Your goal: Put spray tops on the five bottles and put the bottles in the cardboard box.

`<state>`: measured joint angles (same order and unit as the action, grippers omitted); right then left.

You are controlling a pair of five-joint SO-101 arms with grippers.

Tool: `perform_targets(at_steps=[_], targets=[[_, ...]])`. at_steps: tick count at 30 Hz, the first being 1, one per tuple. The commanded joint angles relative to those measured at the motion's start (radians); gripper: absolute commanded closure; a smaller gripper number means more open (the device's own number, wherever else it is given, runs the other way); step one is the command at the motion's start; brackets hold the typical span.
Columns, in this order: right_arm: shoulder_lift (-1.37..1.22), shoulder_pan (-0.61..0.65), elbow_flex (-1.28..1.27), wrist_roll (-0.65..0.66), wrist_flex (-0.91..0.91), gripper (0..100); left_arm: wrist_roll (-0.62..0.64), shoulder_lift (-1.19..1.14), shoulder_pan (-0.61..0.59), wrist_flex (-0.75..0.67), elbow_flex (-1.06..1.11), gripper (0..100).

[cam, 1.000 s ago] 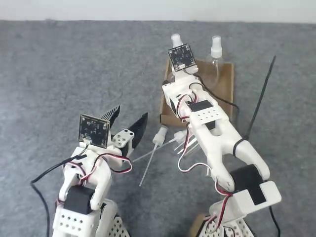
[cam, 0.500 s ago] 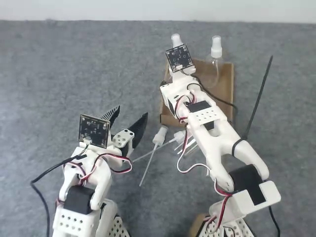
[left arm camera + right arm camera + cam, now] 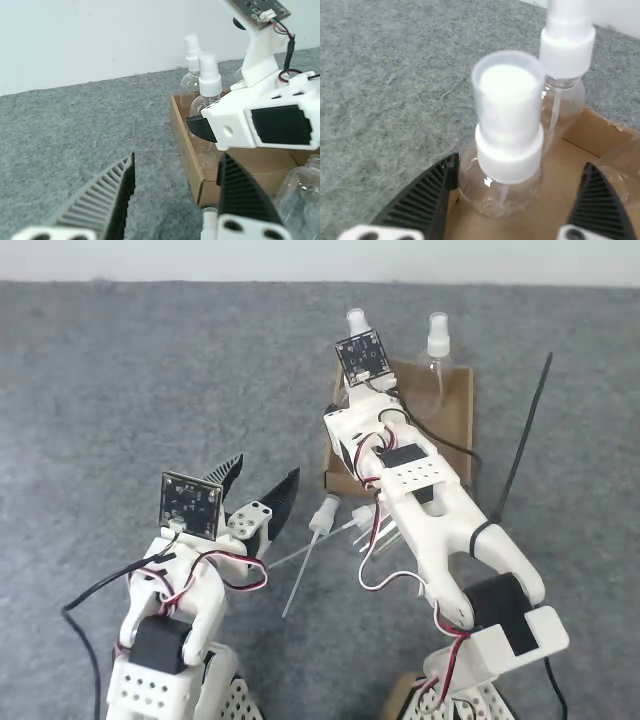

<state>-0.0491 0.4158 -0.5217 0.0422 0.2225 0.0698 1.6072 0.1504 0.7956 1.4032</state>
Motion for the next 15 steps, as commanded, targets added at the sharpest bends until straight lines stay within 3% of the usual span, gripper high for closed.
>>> perform_targets(at_steps=[1, 15], targets=[[0.025, 0.008, 0.02, 0.017, -0.018, 67.3, -0.003, 0.014, -0.005, -0.025, -0.007, 75], [0.058, -0.001, 0.074, 0.017, -0.013, 67.3, -0.003, 0.014, -0.005, -0.025, -0.007, 75]])
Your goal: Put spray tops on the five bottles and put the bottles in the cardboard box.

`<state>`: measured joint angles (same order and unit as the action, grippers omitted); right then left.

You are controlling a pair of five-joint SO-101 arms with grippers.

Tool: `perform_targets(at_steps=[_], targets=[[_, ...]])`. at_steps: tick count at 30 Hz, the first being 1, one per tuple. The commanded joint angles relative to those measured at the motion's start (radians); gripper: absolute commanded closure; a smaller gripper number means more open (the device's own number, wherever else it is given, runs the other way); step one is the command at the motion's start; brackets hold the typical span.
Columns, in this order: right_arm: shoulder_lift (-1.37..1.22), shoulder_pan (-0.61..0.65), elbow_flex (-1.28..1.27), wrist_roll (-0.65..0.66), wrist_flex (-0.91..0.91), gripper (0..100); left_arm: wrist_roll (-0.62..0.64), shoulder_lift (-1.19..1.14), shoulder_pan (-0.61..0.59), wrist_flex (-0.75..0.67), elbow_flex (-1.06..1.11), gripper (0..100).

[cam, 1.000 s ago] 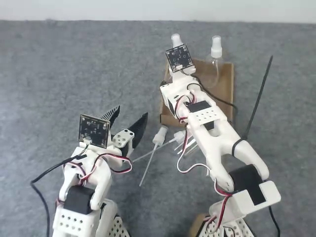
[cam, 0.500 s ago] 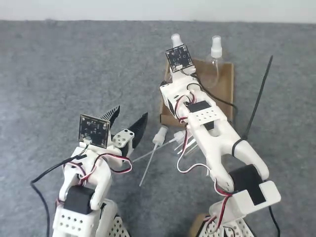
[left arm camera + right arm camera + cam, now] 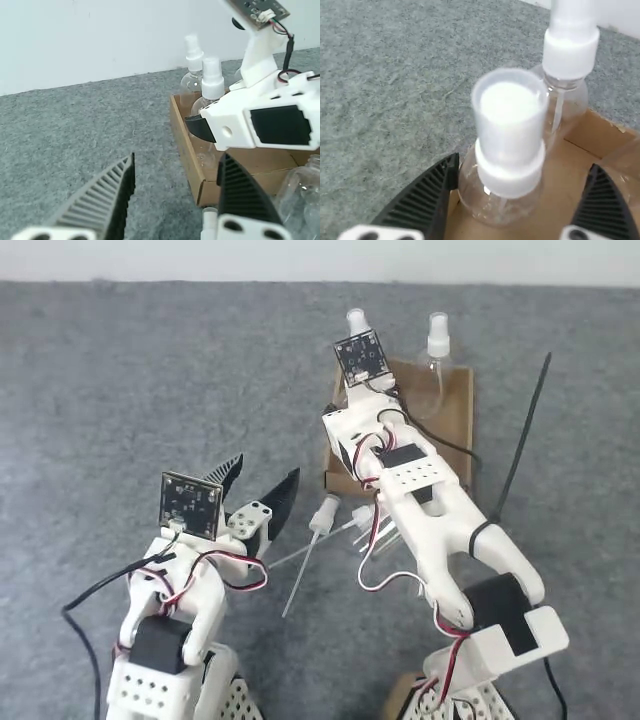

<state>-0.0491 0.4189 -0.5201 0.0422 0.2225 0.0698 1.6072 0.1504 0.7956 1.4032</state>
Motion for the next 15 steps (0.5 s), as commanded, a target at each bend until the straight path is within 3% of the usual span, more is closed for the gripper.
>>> perform_targets(at_steps=[1, 15], targets=[[0.074, -0.004, 0.074, 0.017, -0.012, 67.3, -0.003, 0.014, -0.005, -0.025, -0.007, 75], [0.367, -0.004, 0.183, 0.017, 0.225, 67.3, -0.003, 0.014, -0.005, -0.023, -0.007, 75]])
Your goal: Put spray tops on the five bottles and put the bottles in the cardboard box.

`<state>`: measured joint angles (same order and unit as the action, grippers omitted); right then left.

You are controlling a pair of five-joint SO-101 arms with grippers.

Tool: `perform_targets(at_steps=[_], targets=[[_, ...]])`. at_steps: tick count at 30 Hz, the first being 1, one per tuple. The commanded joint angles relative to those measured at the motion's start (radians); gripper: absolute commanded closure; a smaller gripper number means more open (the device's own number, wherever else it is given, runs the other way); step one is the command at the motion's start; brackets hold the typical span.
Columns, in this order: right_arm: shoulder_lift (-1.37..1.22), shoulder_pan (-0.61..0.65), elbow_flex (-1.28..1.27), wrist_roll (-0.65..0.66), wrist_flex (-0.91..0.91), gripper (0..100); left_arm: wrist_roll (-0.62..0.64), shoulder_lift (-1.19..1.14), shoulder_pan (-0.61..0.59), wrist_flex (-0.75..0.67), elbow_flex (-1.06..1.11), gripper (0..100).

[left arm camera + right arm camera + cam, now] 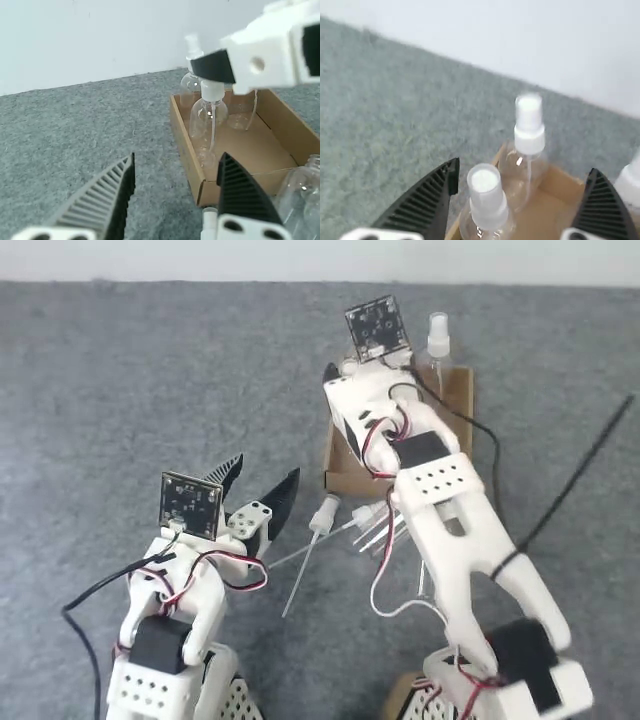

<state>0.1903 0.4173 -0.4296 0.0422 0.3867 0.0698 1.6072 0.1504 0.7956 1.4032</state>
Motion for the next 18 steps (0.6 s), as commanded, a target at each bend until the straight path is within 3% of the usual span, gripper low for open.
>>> perform_targets(at_steps=[1, 18], targets=[[0.148, -0.002, 0.098, 0.017, 0.084, 67.3, -0.003, 0.014, -0.005, -0.023, -0.007, 75], [0.579, 0.001, 0.129, 0.011, 0.803, 67.3, -0.003, 0.014, -0.005, -0.023, -0.005, 75]])
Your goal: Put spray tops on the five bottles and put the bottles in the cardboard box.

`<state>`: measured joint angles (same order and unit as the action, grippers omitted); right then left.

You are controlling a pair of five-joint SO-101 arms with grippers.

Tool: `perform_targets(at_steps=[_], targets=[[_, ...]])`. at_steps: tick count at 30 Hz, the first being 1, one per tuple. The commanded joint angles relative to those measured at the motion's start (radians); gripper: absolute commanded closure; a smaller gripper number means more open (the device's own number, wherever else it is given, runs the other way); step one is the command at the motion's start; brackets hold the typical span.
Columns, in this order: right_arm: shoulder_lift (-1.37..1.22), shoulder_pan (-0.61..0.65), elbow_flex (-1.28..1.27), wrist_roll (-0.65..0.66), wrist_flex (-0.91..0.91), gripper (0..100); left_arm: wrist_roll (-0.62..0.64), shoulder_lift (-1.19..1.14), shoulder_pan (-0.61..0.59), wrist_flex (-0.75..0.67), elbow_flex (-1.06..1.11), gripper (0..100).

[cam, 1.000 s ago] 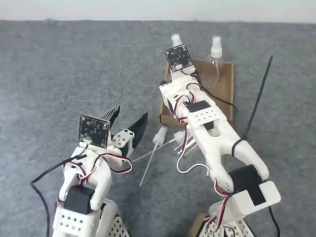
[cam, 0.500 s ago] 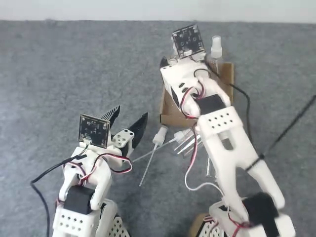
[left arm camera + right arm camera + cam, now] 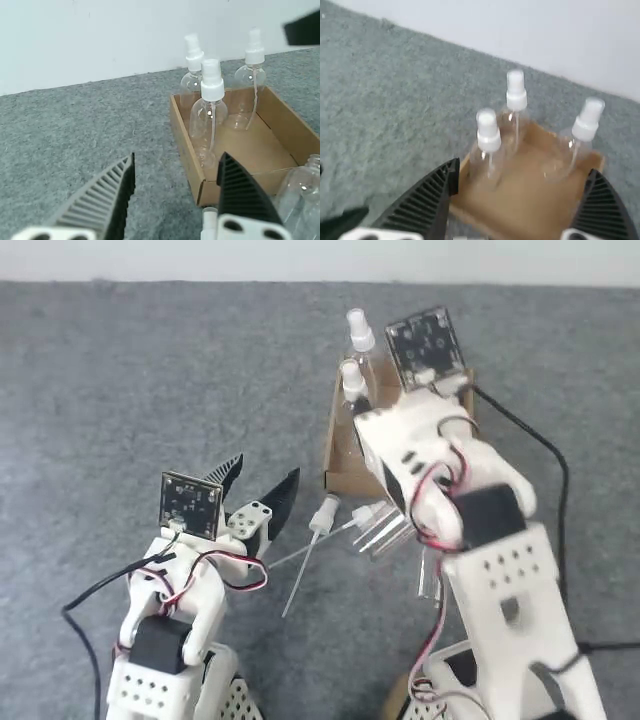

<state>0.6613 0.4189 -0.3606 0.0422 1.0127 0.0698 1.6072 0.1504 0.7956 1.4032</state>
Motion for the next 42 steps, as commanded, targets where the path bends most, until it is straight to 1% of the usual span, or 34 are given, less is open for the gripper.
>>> perform_targets(at_steps=[1, 4, 6, 11, 13, 16, 21, 25, 29, 33, 40, 42], targets=[[0.122, -0.001, 0.058, 0.009, 0.237, 67.3, -0.003, 0.014, -0.005, -0.023, -0.005, 75], [0.134, 0.002, 0.057, 0.006, 0.4, 67.3, -0.003, 0.014, -0.005, -0.023, -0.005, 75], [0.133, 0.002, 0.044, -0.014, 0.473, 67.3, -0.003, 0.014, -0.005, -0.023, -0.005, 75], [0.142, 0.005, -0.121, -0.198, 0.473, 67.3, -0.003, 0.014, -0.005, -0.023, -0.005, 75], [0.143, 0.005, -0.212, -0.278, 0.421, 67.3, -0.003, 0.014, -0.005, -0.023, -0.005, 75], [0.143, 0.005, -0.345, -0.356, 0.295, 67.3, -0.003, 0.014, -0.005, -0.023, -0.005, 75], [0.142, 0.008, -0.465, -0.379, 0.147, 67.3, -0.003, 0.014, -0.005, -0.023, -0.005, 75], [0.133, 0.041, -0.522, -0.382, 0.05, 67.3, -0.003, 0.014, -0.005, -0.023, -0.005, 75], [0.133, 0.079, -0.589, -0.485, -0.068, 67.3, -0.003, 0.014, -0.005, -0.023, -0.005, 75], [0.133, 0.084, -0.634, -0.488, -0.14, 67.3, -0.003, 0.014, -0.005, -0.023, -0.005, 75], [0.133, 0.09, -0.761, -0.486, -0.325, 67.3, -0.003, 0.014, -0.005, -0.023, -0.005, 75], [0.133, 0.09, -0.786, -0.486, -0.346, 67.3, -0.003, 0.014, -0.005, -0.023, -0.005, 75]])
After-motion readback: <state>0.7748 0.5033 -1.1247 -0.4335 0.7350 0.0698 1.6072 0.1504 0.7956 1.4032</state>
